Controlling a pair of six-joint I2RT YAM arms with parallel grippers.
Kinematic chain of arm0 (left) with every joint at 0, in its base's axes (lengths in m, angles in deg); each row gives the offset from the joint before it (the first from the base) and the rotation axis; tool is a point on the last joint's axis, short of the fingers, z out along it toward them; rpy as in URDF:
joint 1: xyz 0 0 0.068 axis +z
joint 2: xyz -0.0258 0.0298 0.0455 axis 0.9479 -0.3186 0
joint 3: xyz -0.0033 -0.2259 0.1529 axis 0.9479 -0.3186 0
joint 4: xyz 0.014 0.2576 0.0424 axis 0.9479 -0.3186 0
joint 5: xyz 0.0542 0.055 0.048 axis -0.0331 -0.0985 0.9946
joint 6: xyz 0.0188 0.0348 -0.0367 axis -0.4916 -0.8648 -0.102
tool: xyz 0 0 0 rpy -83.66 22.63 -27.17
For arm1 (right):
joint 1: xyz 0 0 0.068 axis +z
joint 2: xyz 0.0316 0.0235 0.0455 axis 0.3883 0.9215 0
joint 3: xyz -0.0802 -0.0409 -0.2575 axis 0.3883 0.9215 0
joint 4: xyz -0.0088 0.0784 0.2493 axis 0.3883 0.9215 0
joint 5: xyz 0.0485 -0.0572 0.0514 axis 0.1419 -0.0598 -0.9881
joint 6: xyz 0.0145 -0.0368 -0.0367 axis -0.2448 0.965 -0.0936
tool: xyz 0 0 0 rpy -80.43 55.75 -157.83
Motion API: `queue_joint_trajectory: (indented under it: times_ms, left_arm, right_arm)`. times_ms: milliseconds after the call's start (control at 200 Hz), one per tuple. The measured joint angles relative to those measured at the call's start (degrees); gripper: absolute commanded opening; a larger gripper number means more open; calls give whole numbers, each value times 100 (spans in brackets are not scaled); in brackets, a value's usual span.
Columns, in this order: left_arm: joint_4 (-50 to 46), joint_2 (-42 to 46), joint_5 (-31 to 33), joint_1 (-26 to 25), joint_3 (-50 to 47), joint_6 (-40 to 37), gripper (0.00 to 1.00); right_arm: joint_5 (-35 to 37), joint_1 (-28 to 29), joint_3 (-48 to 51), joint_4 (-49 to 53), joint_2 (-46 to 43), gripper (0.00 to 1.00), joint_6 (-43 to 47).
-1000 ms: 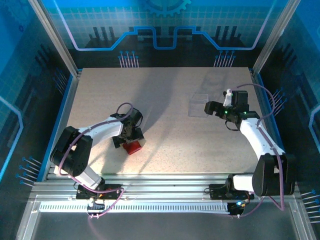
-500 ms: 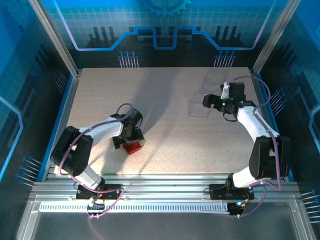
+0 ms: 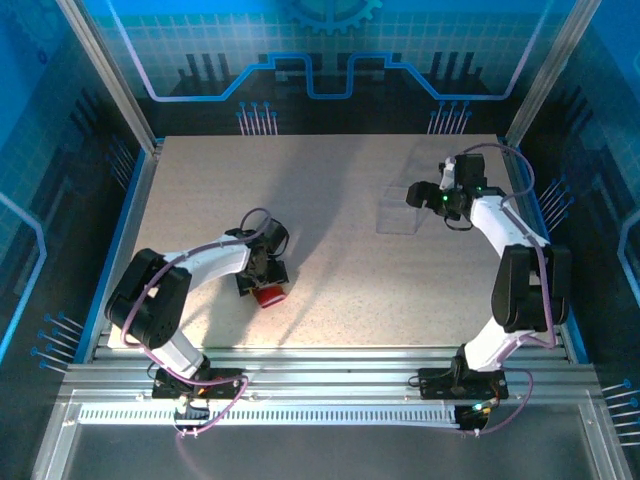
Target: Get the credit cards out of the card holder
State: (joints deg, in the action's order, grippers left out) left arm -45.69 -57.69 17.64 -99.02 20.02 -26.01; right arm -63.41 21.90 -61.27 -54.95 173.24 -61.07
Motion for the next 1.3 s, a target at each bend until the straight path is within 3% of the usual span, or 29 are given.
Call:
queue_joint_trajectory:
  times_ms: [475,820,1031,1196,1301]
  left_arm:
    - [192,-693,-356,-1436,1021,-398,79]
    - [-17,-1718,-348,-2583,2409,-356,83]
    - [-199,-2035,-330,-2824,2850,-326,90]
    - [-363,-2009,-146,-2828,2870,-262,91]
    - [-487,-1869,9,-2806,2870,-199,92]
  right_arm:
    - [271,15,-940,262,1185,50,109]
    - [396,28,-1530,282,1915,43,177]
    - [372,42,-1801,282,2173,35,225]
    - [286,101,-1888,282,2264,19,254]
    - [282,144,-1930,286,2269,16,236]
